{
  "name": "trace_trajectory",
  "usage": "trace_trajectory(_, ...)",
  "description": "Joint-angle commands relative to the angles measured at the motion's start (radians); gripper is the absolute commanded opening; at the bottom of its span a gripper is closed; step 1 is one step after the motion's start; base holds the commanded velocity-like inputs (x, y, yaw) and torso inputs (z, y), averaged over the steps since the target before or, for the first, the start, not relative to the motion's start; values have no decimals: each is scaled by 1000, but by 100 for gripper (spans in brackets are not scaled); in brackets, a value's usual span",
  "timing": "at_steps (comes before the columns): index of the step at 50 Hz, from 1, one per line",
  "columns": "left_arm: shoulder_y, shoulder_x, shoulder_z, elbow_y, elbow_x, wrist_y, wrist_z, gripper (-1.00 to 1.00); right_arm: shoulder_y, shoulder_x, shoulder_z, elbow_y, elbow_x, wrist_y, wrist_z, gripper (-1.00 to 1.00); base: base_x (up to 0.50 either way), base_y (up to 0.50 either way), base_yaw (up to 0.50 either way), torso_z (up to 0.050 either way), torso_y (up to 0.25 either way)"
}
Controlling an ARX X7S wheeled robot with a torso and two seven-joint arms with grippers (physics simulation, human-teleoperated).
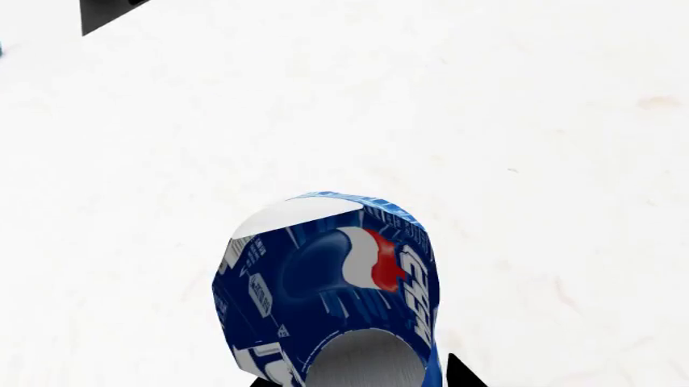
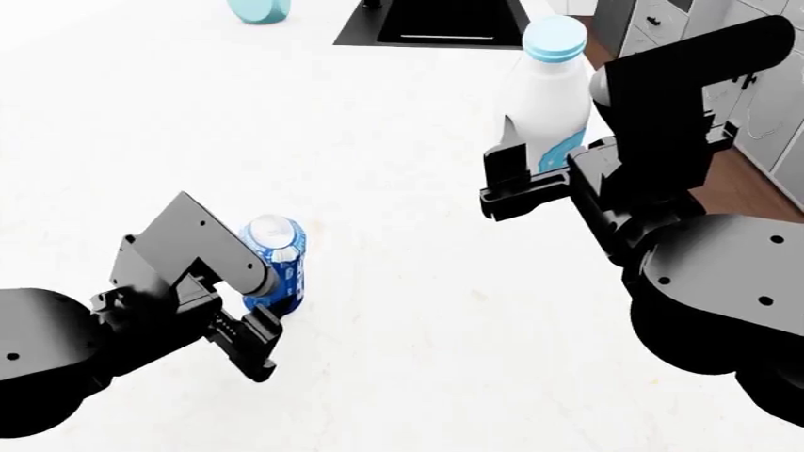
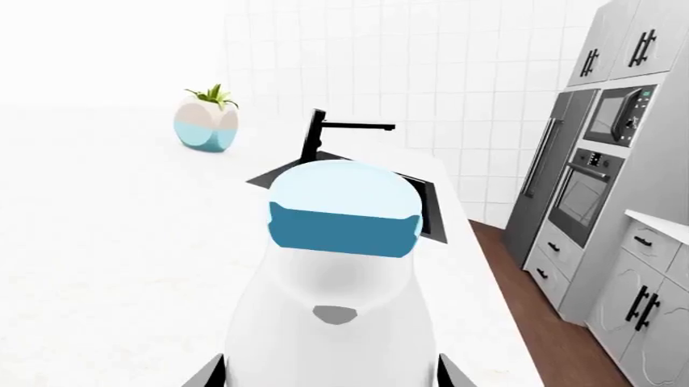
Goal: Move the drinks to the dining counter.
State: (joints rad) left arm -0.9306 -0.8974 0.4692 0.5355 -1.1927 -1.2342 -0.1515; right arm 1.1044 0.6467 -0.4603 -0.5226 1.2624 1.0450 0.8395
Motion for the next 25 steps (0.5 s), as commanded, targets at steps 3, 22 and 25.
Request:
trace_trajectory(3, 5, -8, -2, 12, -4, 10, -7, -100, 6, 0, -1, -2, -25, 5, -14, -100, 0, 0, 0, 0, 0)
trace_trajectory(22, 7, -25, -11, 27, -11, 23, -20, 100, -6, 10, 1, -9, -22, -4, -10, -100, 0, 0, 0, 1, 1)
trace_trajectory(25, 6, -27, -19, 26, -12, 29, -29, 100, -7, 10, 1, -10, -21, -5, -9, -100, 0, 0, 0, 0, 0)
